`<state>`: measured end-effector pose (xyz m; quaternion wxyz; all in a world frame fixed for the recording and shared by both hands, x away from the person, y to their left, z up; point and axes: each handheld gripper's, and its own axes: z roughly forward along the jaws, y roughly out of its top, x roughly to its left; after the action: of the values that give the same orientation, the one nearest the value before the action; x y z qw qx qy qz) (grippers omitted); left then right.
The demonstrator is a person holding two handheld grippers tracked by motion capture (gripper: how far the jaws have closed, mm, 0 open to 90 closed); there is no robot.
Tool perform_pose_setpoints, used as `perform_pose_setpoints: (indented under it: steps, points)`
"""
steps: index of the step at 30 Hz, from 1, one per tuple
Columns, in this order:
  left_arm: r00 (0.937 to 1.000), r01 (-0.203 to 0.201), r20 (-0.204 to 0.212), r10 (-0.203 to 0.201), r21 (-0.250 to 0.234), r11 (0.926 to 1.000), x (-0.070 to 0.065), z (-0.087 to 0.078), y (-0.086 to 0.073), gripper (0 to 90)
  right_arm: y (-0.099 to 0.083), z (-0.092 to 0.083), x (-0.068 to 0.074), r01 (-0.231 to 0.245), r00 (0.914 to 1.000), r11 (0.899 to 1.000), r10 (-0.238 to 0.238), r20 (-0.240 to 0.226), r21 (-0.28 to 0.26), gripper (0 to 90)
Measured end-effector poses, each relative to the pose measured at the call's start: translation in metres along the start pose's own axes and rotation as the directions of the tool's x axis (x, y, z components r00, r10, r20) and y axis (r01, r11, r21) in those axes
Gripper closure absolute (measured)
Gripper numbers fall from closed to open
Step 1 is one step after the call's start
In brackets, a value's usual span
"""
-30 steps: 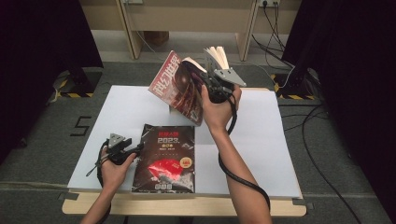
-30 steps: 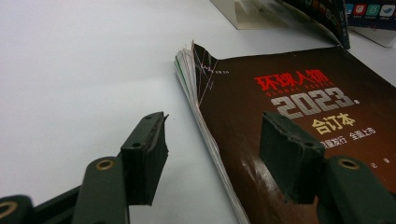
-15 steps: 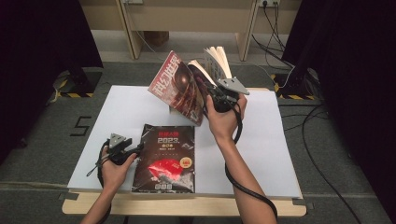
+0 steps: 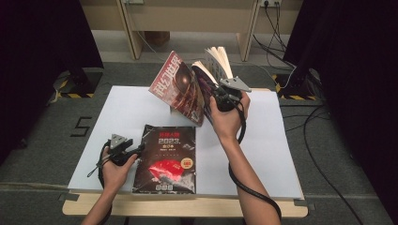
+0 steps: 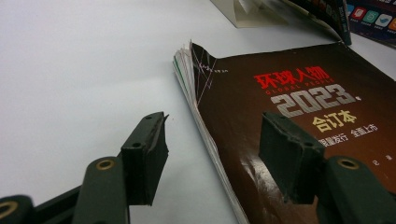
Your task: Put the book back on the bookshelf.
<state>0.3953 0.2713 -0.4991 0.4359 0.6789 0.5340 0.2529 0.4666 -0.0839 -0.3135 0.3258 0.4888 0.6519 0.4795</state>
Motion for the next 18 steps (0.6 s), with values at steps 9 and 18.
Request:
perform_pose_setpoints:
  steps: [9, 18]
  points:
    - [1.0, -0.002, -0.003, 0.002, 0.002, 1.0, -0.0005, 0.0002, 0.0001, 40.7, 0.0019, -0.0016, -0.0034, 0.028, 0.9996, 0.999, -0.028, 0.006, 0.036, 82.8]
    - [1.0, -0.002, -0.002, 0.002, 0.003, 1.0, -0.0004, 0.0003, 0.0001, 40.8, 0.0048, 0.0, -0.0023, 0.03, 0.9995, 1.0, -0.03, 0.012, 0.001, 83.4]
